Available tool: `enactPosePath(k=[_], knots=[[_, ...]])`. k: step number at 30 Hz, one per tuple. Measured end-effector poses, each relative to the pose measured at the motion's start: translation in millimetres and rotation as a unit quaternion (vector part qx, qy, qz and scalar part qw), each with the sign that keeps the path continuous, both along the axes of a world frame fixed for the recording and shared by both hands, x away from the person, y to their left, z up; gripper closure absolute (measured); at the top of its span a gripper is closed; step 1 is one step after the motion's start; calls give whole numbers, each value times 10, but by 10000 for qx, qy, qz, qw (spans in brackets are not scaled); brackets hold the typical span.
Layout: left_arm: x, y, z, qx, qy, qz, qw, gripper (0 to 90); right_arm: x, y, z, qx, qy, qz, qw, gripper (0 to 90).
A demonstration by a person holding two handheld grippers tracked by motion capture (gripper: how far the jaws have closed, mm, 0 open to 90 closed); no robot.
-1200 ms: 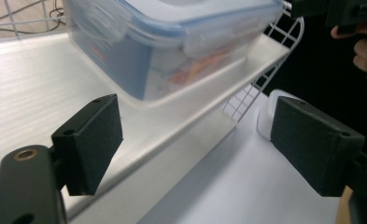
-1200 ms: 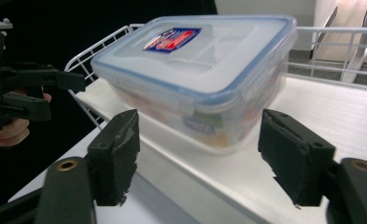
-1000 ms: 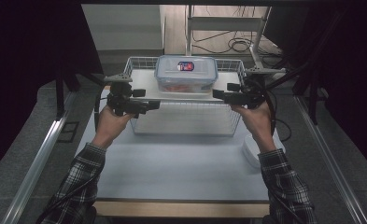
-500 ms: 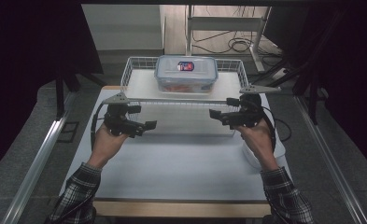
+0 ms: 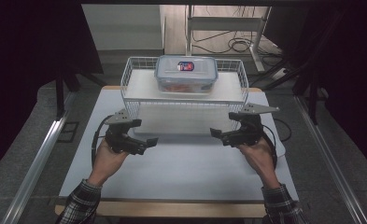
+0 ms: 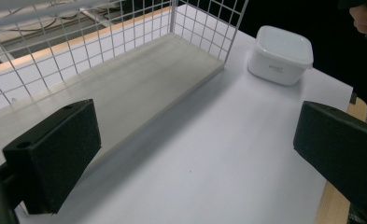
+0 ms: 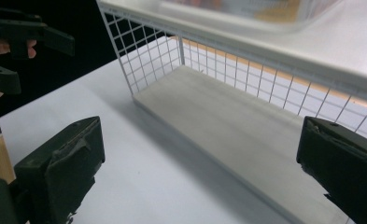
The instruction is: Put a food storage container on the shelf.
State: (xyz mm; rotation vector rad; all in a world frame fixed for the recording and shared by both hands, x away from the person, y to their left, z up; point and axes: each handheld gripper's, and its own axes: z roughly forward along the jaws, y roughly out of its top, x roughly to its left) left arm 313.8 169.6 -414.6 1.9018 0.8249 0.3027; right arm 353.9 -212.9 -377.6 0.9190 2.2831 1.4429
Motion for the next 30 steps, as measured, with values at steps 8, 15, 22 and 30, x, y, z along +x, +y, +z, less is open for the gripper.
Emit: enactPosePath(k=[8,15,22,30], knots=[[-118,-44,-140,189,-119,45,9997,3,-133,-88,-159,-11,41,-8,10000,8],[-181,-8,-247,153,-127,105,9997,7,-224,-161,-249,18,3,-88,10000,22],[-283,25,-349,58,-176,141,9997,28,-270,-230,-473,10,154,-189,9997,23],[-401,39,-485,-155,-319,158,9992,50,-382,-259,-599,-25,172,-252,9995,33]])
